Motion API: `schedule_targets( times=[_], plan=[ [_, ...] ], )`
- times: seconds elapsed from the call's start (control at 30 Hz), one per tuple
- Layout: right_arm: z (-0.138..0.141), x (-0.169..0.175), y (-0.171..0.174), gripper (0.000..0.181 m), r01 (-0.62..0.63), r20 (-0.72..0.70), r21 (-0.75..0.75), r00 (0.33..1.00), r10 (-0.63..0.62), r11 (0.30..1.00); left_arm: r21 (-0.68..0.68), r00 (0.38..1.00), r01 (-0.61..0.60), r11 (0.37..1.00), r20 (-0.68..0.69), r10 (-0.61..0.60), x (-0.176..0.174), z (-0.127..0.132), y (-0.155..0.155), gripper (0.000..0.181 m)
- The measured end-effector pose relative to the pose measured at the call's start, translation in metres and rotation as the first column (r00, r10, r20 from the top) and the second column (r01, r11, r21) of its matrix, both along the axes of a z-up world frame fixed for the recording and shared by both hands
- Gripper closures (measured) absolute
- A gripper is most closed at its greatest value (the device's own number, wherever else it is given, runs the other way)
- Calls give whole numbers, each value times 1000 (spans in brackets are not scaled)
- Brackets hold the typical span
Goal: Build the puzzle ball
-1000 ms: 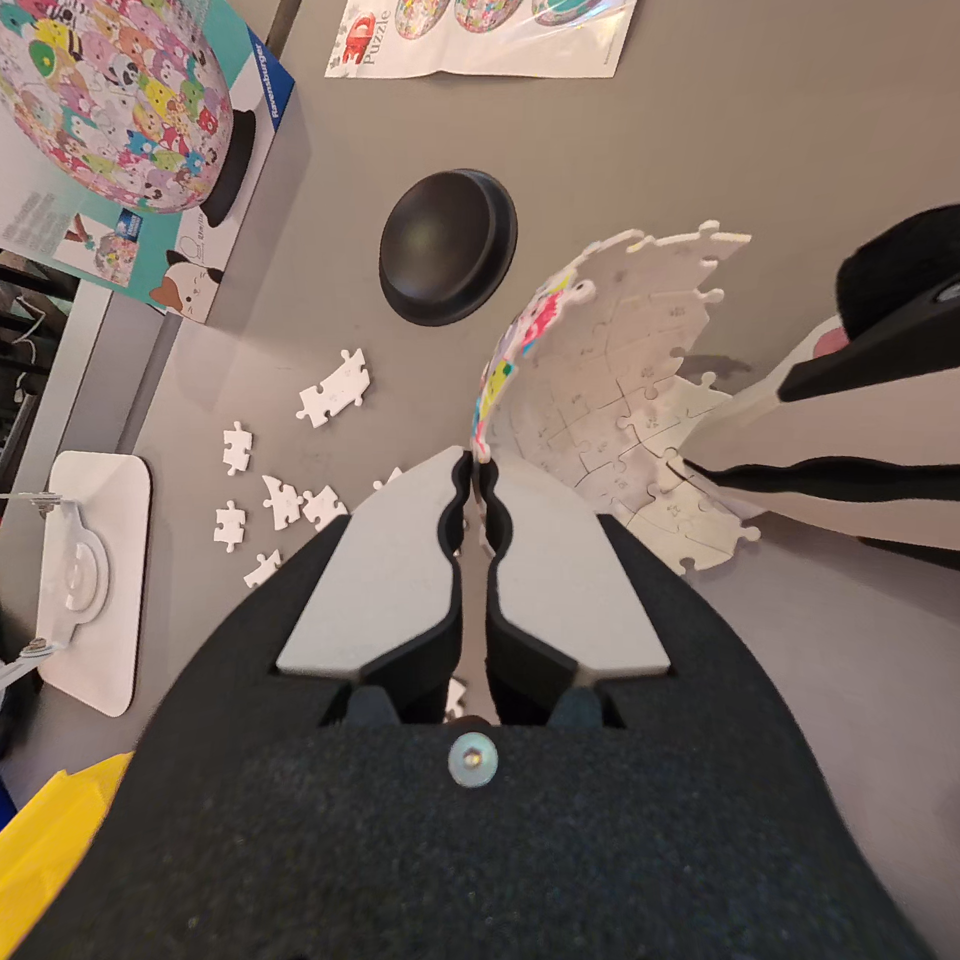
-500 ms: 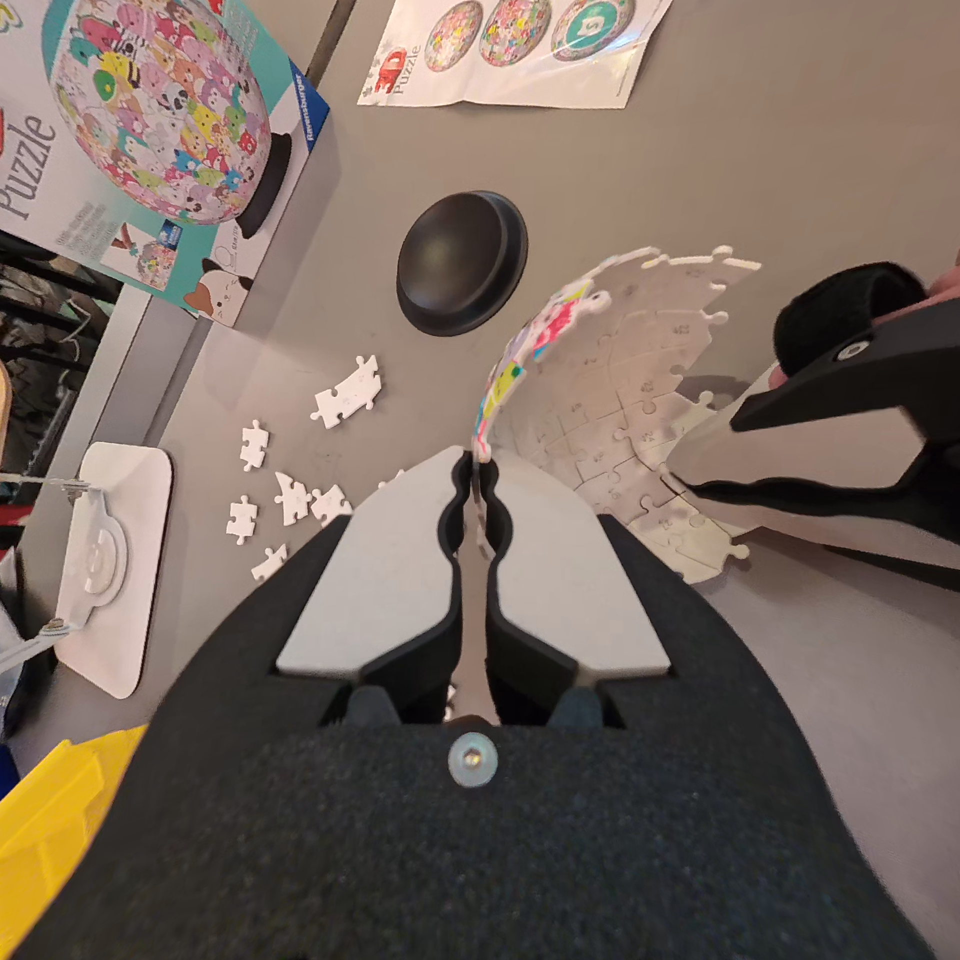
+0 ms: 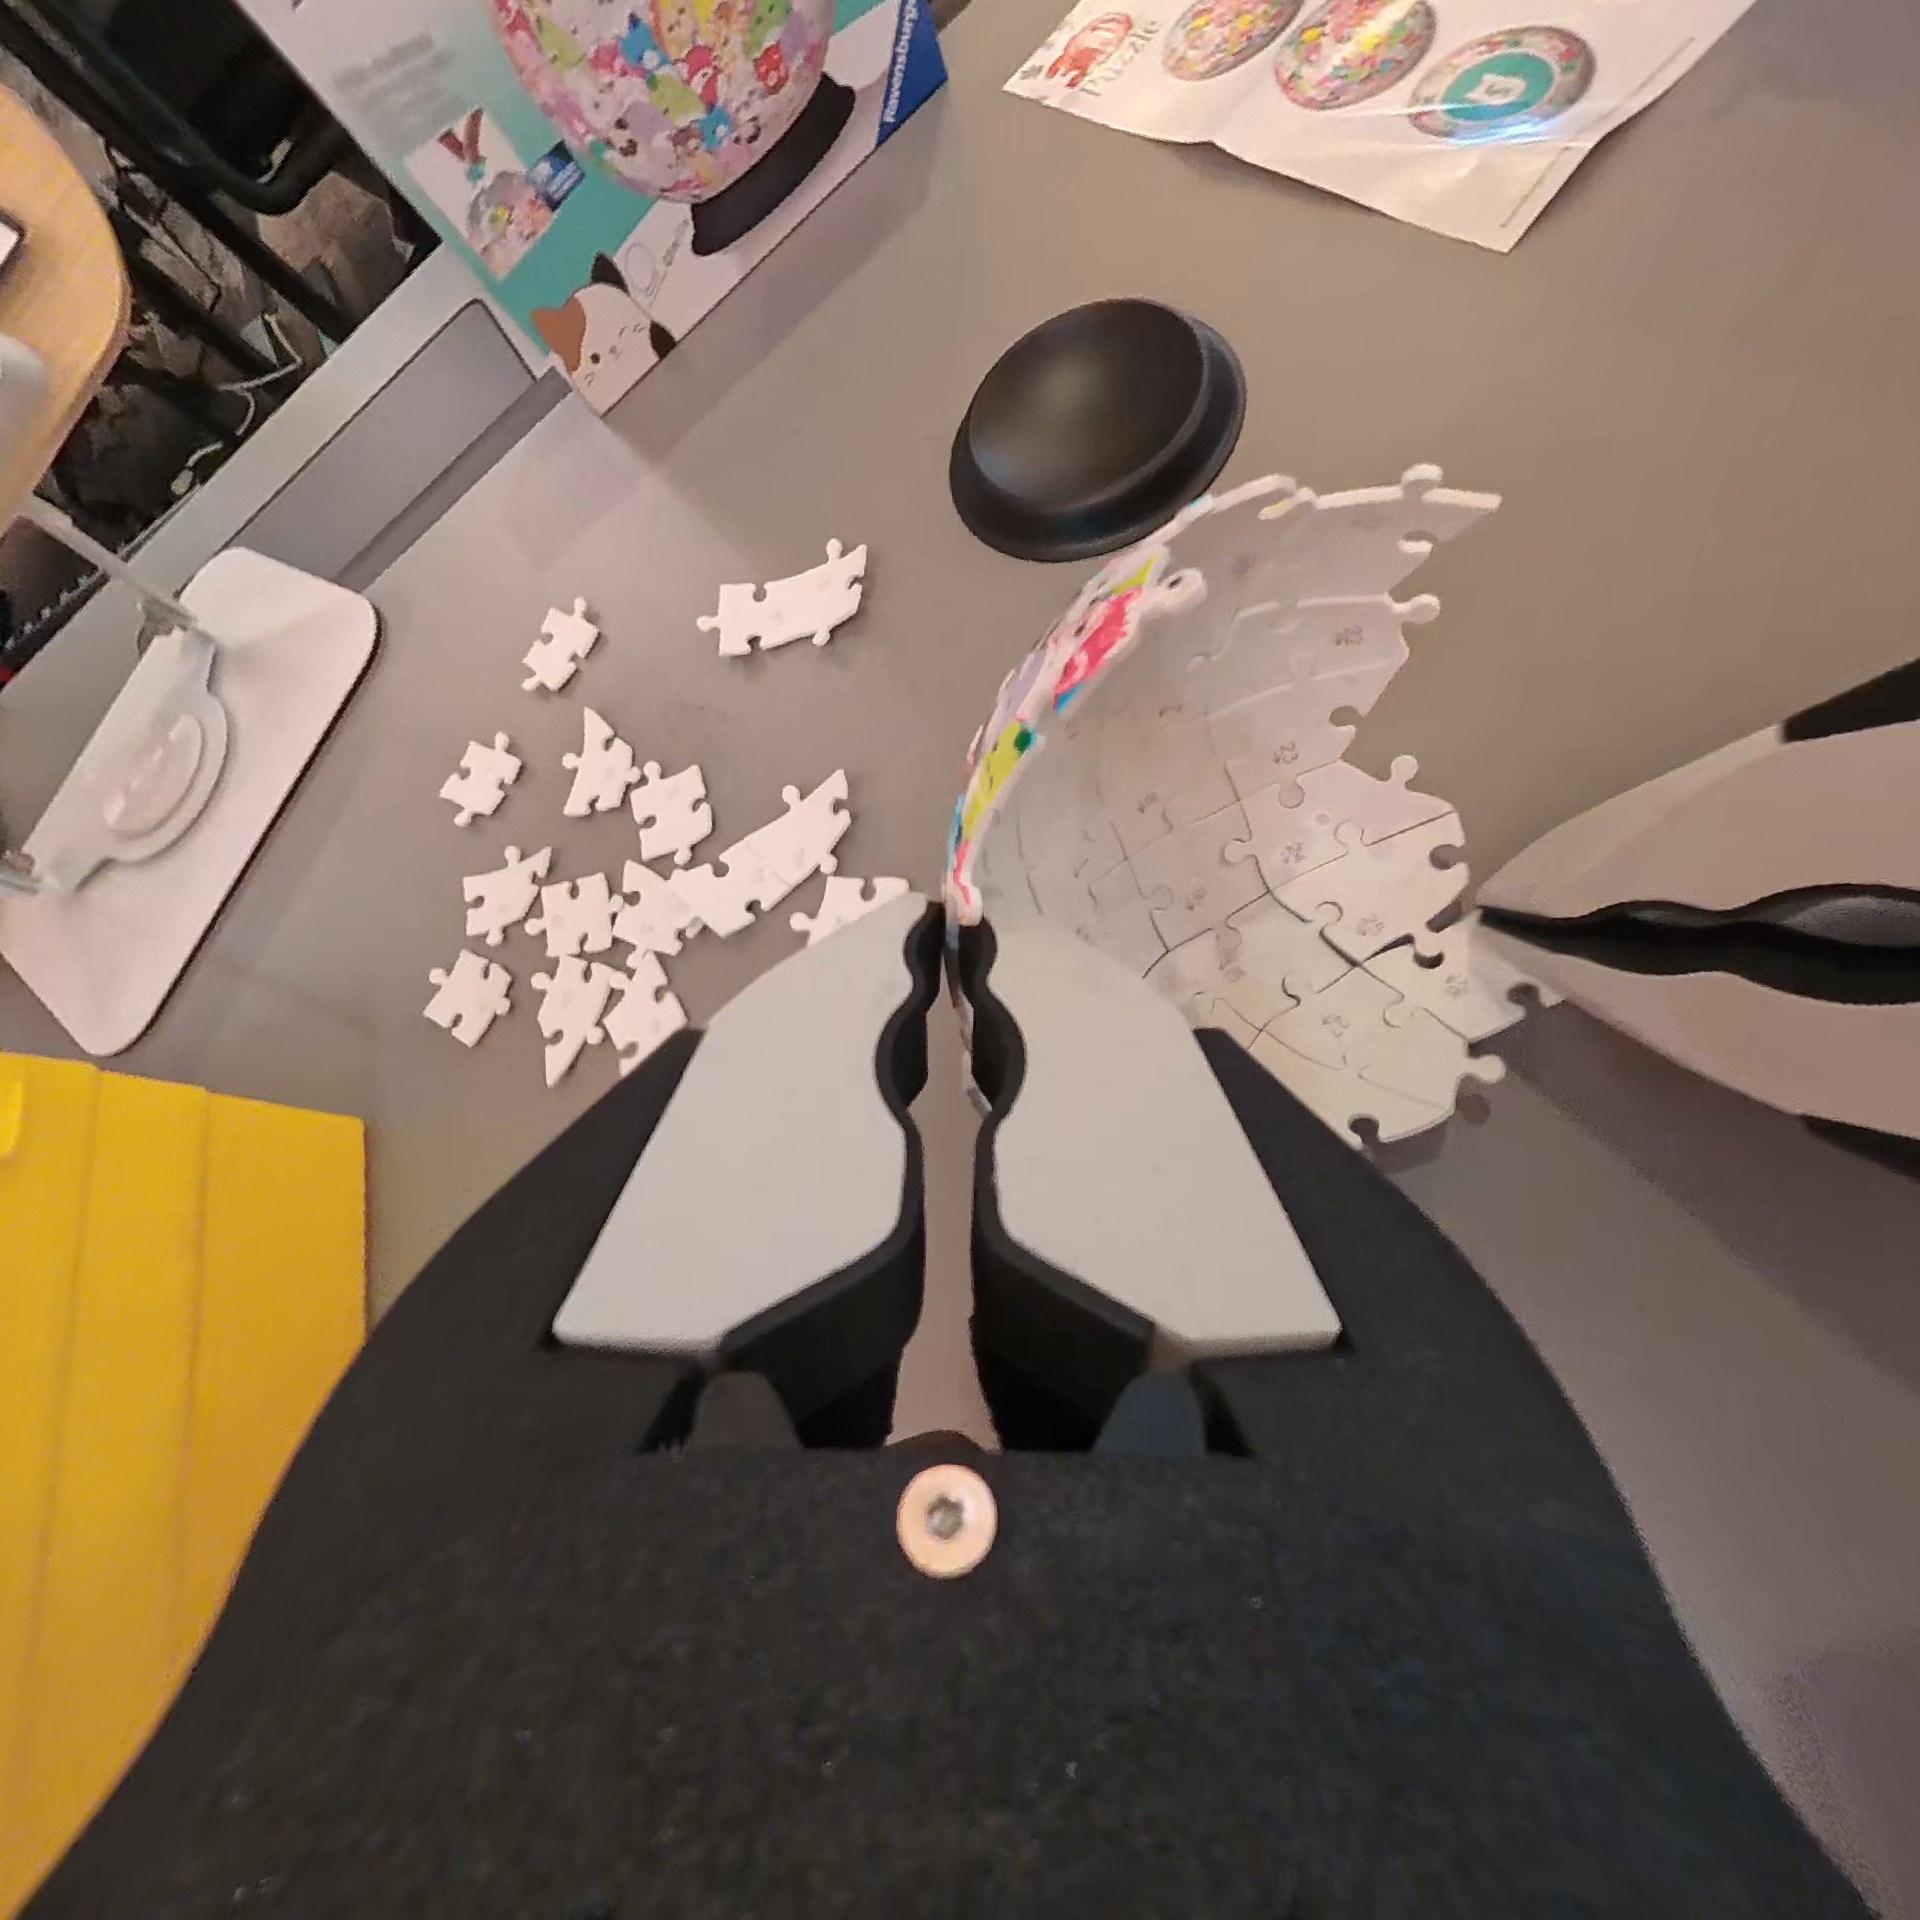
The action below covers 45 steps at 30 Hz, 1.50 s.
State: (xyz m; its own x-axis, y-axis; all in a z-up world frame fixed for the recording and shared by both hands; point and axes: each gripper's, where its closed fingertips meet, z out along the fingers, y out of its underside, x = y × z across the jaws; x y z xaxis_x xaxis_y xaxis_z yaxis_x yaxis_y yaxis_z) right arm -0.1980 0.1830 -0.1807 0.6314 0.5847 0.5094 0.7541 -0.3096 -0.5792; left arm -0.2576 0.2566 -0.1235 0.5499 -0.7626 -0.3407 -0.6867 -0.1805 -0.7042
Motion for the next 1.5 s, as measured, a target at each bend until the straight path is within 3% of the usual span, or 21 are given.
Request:
schedule_targets(
  times=[0.27, 0.43, 0.57, 0.87, 1.1, 1.5],
  plan=[
    [-5, -13, 16, 181, 11, -123, -67, 992, -20, 998, 64, 996, -89, 994, 39, 86, -8, 7, -7, 179],
    [3, -10, -3, 181, -53, -102, -28, 993, 50, 998, 138, 996, -91, 986, -4, 92, -8, 10, -8, 179],
    [3, -18, -18, 181, -152, 10, 48, 988, 152, 987, 174, 996, -76, 982, -35, 83, -7, 11, -7, 179],
    [0, -20, -1, 181, -121, 75, 94, 991, 114, 988, 282, 986, 35, 959, -166, 13, 7, 22, -12, 179],
    [-10, -22, 6, 181, -182, 184, 99, 970, 162, 978, 311, 978, 82, 947, -210, -16, 13, 21, -15, 179],
    [-1, -17, 9, 181, -164, 114, 102, 982, 153, 981, 319, 971, 114, 941, -236, -38, 13, 19, -12, 179]
  ],
)
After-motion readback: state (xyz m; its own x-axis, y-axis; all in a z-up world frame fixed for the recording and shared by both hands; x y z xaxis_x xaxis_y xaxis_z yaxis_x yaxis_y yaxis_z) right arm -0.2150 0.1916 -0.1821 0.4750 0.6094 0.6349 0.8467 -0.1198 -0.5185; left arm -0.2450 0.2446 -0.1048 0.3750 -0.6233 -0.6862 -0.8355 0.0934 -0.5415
